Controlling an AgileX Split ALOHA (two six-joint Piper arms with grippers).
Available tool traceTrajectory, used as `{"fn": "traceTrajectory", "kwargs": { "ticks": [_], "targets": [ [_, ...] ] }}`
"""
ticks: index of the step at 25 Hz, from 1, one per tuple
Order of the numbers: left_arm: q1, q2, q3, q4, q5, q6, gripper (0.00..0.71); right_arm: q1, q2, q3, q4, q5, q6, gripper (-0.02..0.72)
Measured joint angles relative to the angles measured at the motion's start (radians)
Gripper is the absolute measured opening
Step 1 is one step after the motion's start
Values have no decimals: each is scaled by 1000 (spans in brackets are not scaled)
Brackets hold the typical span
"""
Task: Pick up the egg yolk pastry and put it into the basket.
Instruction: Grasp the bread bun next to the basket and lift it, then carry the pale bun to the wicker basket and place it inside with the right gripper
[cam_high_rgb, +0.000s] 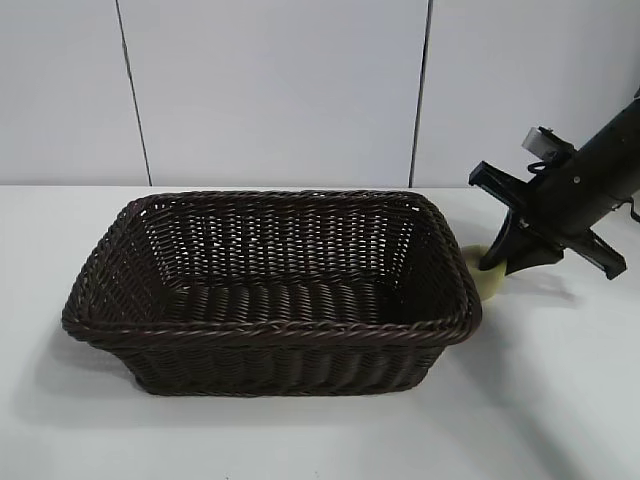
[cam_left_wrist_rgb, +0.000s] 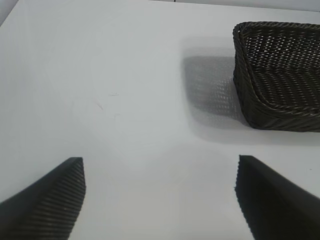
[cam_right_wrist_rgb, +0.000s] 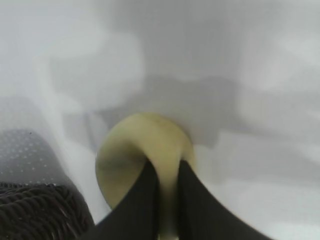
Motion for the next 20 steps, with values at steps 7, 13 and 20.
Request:
{"fn": "traceTrajectory", "kwargs": {
  "ticks": [7, 13, 20],
  "targets": [
    [0, 0, 0, 0, 0, 0, 598, 0, -153, -37, -43, 116, -19, 29],
    [0, 0, 0, 0, 0, 0, 598, 0, -309, -109, -63, 274, -16, 24],
    [0, 0, 0, 0, 0, 0, 598, 37, -350, -116, -72, 309, -11, 24]
  ]
}}
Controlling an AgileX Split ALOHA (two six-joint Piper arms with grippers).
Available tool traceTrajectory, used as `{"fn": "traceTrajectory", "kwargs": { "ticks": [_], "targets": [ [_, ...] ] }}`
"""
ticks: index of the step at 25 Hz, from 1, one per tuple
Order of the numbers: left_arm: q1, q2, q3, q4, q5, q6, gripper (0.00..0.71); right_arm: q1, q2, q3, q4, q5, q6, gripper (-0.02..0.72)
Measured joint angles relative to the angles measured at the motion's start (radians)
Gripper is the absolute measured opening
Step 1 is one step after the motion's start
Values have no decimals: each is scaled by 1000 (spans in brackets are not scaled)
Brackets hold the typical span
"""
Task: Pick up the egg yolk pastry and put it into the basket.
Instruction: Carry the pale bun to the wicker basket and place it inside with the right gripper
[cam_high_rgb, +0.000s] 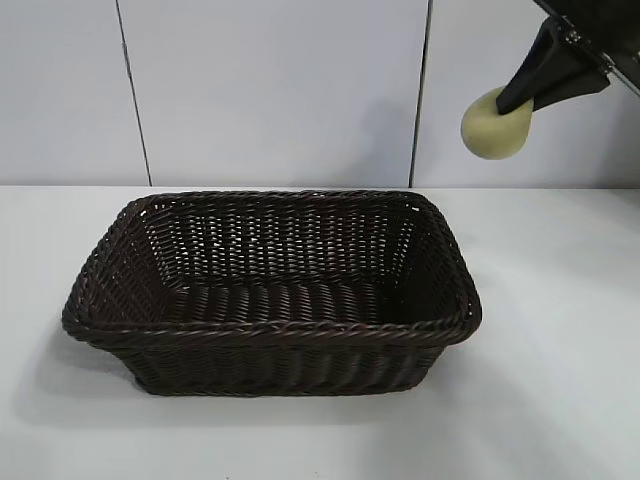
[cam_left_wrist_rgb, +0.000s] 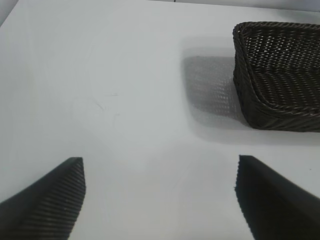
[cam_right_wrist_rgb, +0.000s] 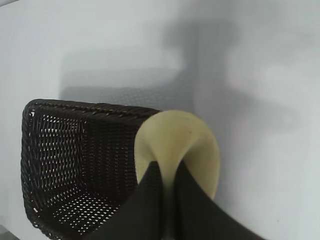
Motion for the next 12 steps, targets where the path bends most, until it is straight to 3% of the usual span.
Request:
{"fn": "traceTrajectory", "kwargs": {
  "ticks": [3, 12],
  "targets": [
    [0, 0, 0, 0, 0, 0, 598, 78, 0, 0, 0, -18, 8, 24],
    [0, 0, 0, 0, 0, 0, 598, 400, 0, 0, 9, -182, 85, 24]
  ]
}}
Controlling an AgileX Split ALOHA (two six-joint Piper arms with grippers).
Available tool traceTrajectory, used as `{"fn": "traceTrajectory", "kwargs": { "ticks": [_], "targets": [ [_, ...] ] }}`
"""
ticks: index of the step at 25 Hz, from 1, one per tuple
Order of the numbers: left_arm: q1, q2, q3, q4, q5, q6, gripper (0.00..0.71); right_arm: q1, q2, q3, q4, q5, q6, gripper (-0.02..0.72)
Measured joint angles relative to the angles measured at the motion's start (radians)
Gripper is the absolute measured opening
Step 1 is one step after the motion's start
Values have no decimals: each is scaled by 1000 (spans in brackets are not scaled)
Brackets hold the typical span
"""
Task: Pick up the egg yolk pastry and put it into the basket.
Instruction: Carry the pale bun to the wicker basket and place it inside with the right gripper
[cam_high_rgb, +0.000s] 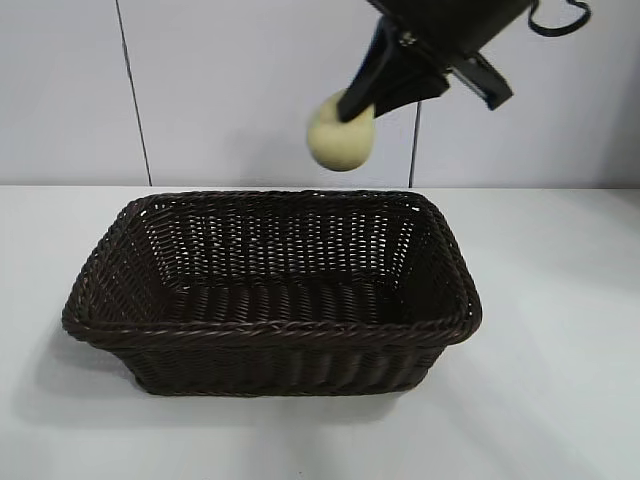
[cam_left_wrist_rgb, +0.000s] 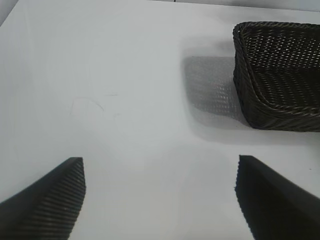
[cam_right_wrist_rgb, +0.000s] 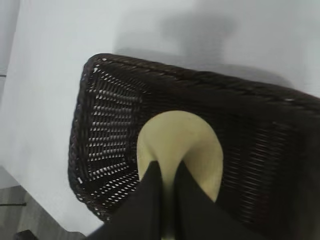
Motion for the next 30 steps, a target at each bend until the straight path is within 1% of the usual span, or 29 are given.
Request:
{"fn": "traceTrajectory", "kwargs": {
  "ticks": [2, 5, 8, 14, 19, 25, 27, 28, 29, 30],
  "targets": [
    [0, 0, 0, 0, 0, 0, 598, 69, 0, 0, 0, -57, 20, 24],
    [0, 0, 0, 0, 0, 0, 598, 145, 0, 0, 0, -138, 35, 24],
    [0, 0, 0, 0, 0, 0, 598, 176, 3, 0, 5, -185, 38, 24],
    [0, 0, 0, 0, 0, 0, 598, 179, 74, 0, 7, -197, 46, 24],
    [0, 0, 0, 0, 0, 0, 598, 179, 185, 0, 6, -218, 46, 24],
    [0, 0, 0, 0, 0, 0, 598, 179, 316, 0, 5, -218, 55, 25],
    [0, 0, 0, 0, 0, 0, 598, 179, 325, 0, 4, -219, 66, 46],
    [0, 0, 0, 0, 0, 0, 598, 179, 325, 0, 4, -220, 68, 74],
    [0, 0, 0, 0, 0, 0, 598, 179, 325, 0, 4, -220, 69, 118],
    [0, 0, 0, 0, 0, 0, 598, 179, 324, 0, 4, -220, 70, 180]
  ]
}}
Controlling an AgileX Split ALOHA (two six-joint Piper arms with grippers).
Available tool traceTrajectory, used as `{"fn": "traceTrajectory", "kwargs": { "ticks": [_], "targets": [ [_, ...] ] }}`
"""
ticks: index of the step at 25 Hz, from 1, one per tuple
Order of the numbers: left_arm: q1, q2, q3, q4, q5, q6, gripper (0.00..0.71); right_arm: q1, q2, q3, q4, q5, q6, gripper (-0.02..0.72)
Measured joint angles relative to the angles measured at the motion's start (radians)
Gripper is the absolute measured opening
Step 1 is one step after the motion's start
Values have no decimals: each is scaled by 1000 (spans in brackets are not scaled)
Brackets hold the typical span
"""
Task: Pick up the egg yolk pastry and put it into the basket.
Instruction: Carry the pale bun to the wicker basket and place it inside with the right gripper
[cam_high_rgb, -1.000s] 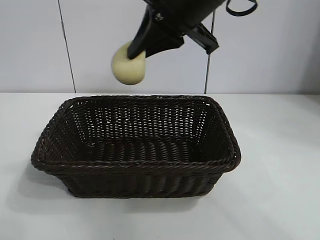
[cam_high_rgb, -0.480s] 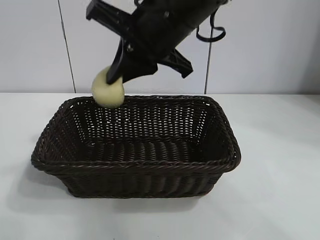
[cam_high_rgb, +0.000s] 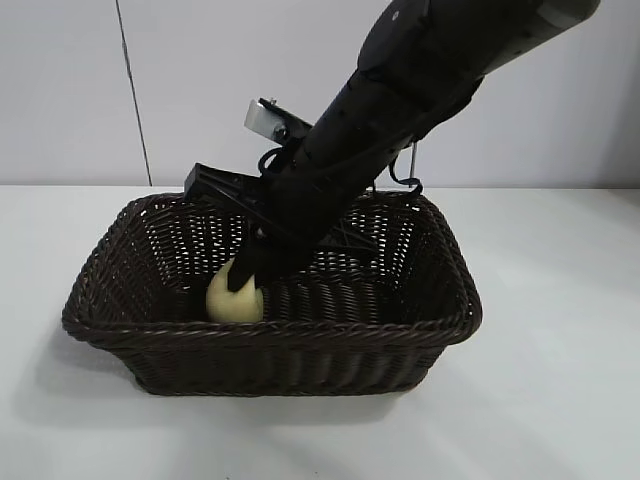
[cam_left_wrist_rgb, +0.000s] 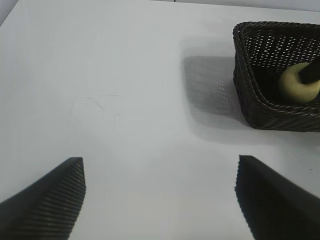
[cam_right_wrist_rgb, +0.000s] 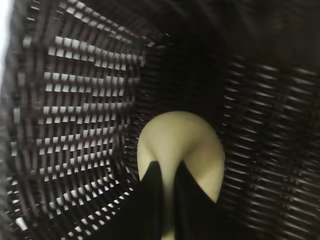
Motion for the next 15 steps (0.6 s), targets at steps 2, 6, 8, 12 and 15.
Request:
{"fn": "traceTrajectory", "kwargs": {
  "ticks": [2, 6, 8, 12, 15],
  "targets": [
    [0, 0, 0, 0, 0, 0, 598, 0, -7, 0, 0, 10, 0, 314],
    [0, 0, 0, 0, 0, 0, 598, -6, -44, -18, -32, 69, 2, 465],
    [0, 0, 0, 0, 0, 0, 598, -24, -69, -53, -67, 117, 30, 482],
    [0, 0, 0, 0, 0, 0, 598, -78, -98, -169, -179, 283, 117, 486],
    [0, 0, 0, 0, 0, 0, 598, -107, -100, -247, -305, 410, 171, 486]
  ]
}}
